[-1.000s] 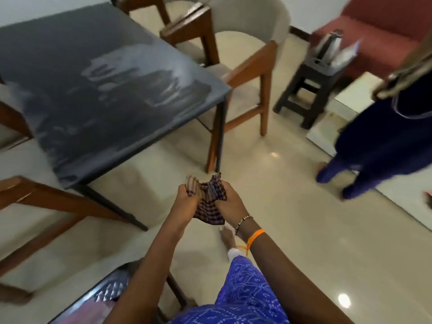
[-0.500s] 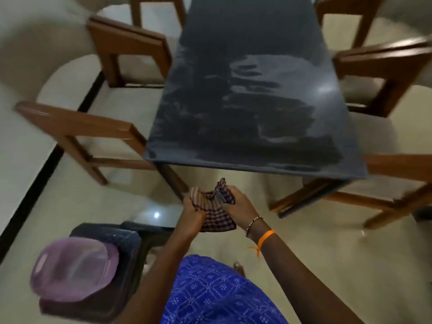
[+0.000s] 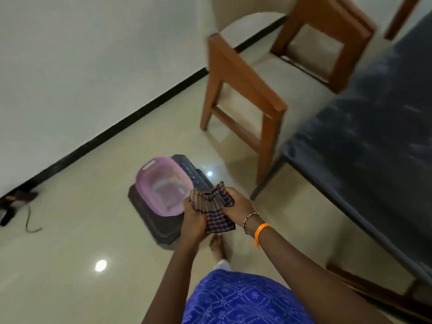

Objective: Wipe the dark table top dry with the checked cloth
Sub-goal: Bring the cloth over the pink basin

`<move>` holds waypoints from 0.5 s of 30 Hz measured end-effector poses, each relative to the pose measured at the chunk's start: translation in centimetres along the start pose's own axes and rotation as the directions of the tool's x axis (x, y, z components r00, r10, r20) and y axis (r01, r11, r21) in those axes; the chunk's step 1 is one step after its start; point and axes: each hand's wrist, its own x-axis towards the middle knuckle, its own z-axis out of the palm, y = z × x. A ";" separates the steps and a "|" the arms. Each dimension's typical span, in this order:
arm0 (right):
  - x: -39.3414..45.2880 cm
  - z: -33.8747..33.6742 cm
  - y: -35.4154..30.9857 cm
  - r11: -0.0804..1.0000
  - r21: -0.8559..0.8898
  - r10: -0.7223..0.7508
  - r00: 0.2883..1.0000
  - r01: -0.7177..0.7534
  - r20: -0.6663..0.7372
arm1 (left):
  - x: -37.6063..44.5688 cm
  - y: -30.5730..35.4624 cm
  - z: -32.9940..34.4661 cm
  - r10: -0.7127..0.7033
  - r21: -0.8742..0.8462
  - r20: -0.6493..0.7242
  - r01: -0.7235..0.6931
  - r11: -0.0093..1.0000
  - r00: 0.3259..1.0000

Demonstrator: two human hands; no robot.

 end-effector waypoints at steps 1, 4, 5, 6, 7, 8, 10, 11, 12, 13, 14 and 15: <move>1.1 1.2 -0.8 0.999 -0.024 -0.024 1.000 0.024 0.016 | 0.8 -0.3 -1.2 -0.011 -0.036 -0.052 0.009 0.999 0.999; 4.2 4.7 -3.0 0.990 -0.055 -0.127 0.992 0.128 0.028 | 3.6 -0.8 -4.5 -0.059 -0.108 -0.141 0.044 0.993 0.988; 5.3 5.9 -3.8 0.985 -0.072 -0.156 0.987 0.159 0.044 | 4.7 -1.0 -5.7 -0.081 -0.123 -0.157 0.062 0.991 0.984; 6.5 7.1 -4.4 0.978 -0.095 -0.182 0.981 0.187 0.065 | 5.8 -1.2 -6.7 -0.094 -0.135 -0.177 0.071 0.988 0.980; 7.7 8.2 -4.8 0.971 -0.118 -0.199 0.976 0.209 0.090 | 7.0 -1.4 -7.6 -0.111 -0.139 -0.199 0.084 0.987 0.974; 8.8 9.0 -5.2 0.964 -0.137 -0.214 0.971 0.228 0.111 | 8.0 -1.6 -8.2 -0.134 -0.145 -0.222 0.104 0.984 0.966; 11.4 10.8 -5.7 0.948 -0.175 -0.241 0.957 0.267 0.160 | 10.7 -2.3 -9.5 -0.196 -0.168 -0.274 0.154 0.974 0.942; 12.5 11.7 -5.7 0.940 -0.195 -0.250 0.953 0.281 0.172 | 12.0 -2.6 -9.9 -0.214 -0.171 -0.269 0.172 0.970 0.939; 13.6 12.4 -5.6 0.937 -0.215 -0.240 0.954 0.276 0.179 | 13.2 -2.8 -10.1 -0.229 -0.176 -0.247 0.189 0.966 0.942; 14.6 12.9 -5.5 0.938 -0.228 -0.225 0.958 0.263 0.177 | 14.2 -2.9 -10.2 -0.232 -0.176 -0.225 0.195 0.965 0.946; 15.5 13.6 -5.3 0.941 -0.241 -0.196 0.963 0.238 0.185 | 15.2 -3.4 -10.2 -0.230 -0.170 -0.211 0.196 0.966 0.950; 16.5 14.3 -5.0 0.943 -0.254 -0.169 0.966 0.217 0.197 | 16.1 -3.7 -10.2 -0.231 -0.163 -0.210 0.199 0.966 0.950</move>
